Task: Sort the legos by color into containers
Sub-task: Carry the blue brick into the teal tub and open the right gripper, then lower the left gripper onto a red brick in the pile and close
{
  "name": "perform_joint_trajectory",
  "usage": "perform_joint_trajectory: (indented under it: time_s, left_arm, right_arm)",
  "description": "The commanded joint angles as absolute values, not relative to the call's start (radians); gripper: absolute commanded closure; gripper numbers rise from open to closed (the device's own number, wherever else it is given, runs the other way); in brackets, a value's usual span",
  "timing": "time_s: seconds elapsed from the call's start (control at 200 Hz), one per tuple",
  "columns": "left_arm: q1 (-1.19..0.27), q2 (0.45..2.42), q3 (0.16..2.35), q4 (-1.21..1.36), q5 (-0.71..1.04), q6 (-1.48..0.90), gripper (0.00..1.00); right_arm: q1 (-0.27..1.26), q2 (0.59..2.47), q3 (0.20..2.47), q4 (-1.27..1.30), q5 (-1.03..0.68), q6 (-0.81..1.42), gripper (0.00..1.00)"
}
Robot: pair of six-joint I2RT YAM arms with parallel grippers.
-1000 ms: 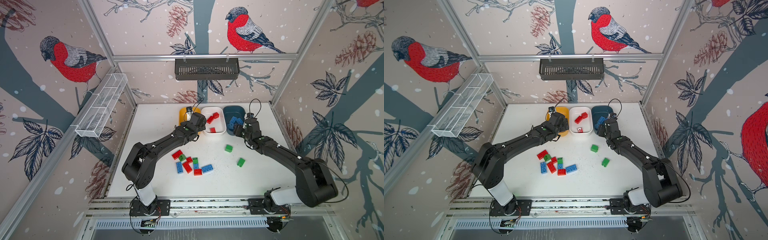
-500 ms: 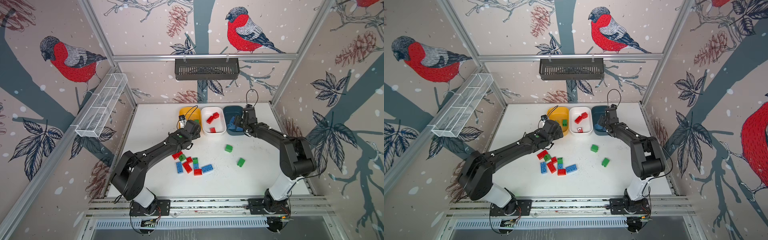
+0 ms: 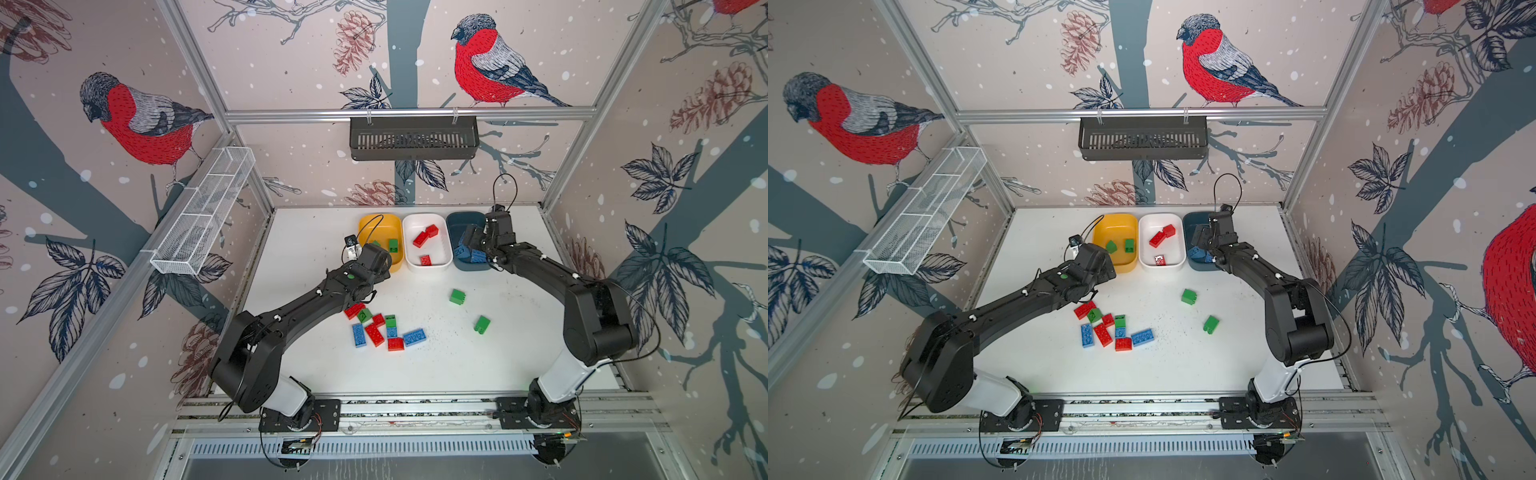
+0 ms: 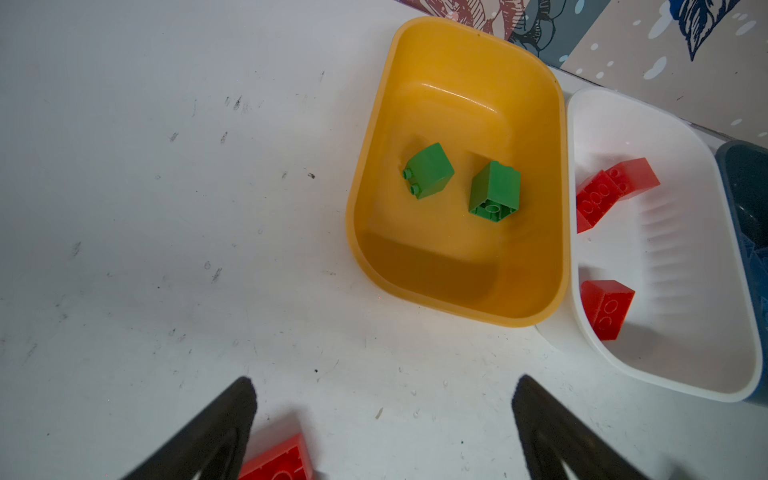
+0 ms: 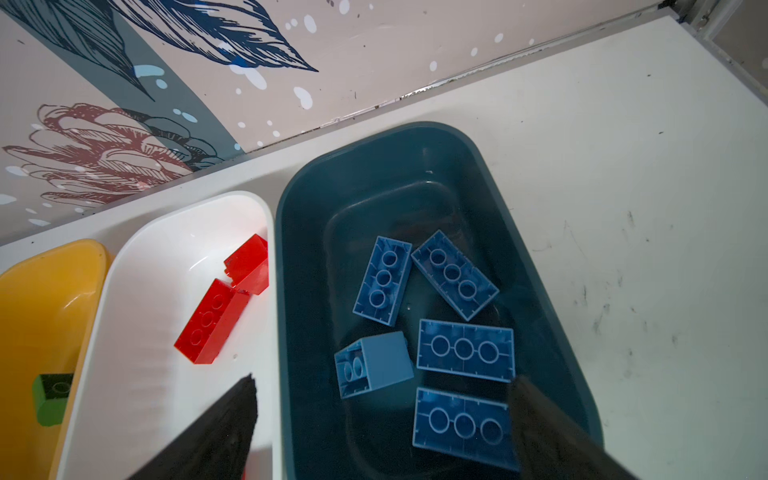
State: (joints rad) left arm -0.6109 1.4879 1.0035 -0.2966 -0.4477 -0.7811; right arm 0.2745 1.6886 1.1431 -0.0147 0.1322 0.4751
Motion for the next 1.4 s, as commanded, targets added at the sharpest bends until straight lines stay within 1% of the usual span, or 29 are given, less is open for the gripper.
perform_joint_trajectory:
  time_s: [0.0, 0.195, 0.32, 0.485, 0.69, 0.895, 1.071, 1.181, 1.396]
  left_arm:
    - [-0.605, 1.485, 1.003, -0.287, -0.45, -0.789, 0.03]
    - [-0.599, 1.496, 1.003, -0.294, -0.433, -0.798, 0.03]
    - [-0.595, 1.505, 1.003, -0.349, -0.42, -0.813, 0.03]
    - [-0.59, 1.516, 0.978, -0.443, -0.454, -0.832, 0.03]
    - [-0.588, 1.456, 0.924, -0.525, -0.455, -0.874, 0.03]
    - [-0.579, 1.356, 0.838, -0.589, -0.432, -0.933, 0.04]
    - [-0.521, 1.315, 0.795, -0.618, -0.372, -0.957, 0.04]
    - [-0.489, 1.331, 0.793, -0.605, -0.316, -0.944, 0.05]
    - [-0.487, 1.445, 0.852, -0.62, -0.272, -0.913, 0.08]
  right_arm:
    - [0.288, 1.643, 1.111, -0.017, 0.157, 0.488, 0.04]
    - [0.323, 1.535, 1.018, -0.008, 0.157, 0.511, 0.0]
    - [0.356, 1.476, 0.968, -0.009, 0.17, 0.521, 0.0]
    - [0.383, 1.426, 0.926, 0.021, 0.174, 0.554, 0.0]
    - [0.471, 1.392, 0.888, 0.091, 0.193, 0.562, 0.0]
    - [0.506, 1.396, 0.869, 0.12, 0.207, 0.569, 0.01]
    - [0.512, 1.419, 0.89, 0.12, 0.202, 0.563, 0.0]
    - [0.515, 1.438, 0.909, 0.115, 0.202, 0.558, 0.01]
    - [0.527, 1.466, 0.933, 0.098, 0.206, 0.557, 0.0]
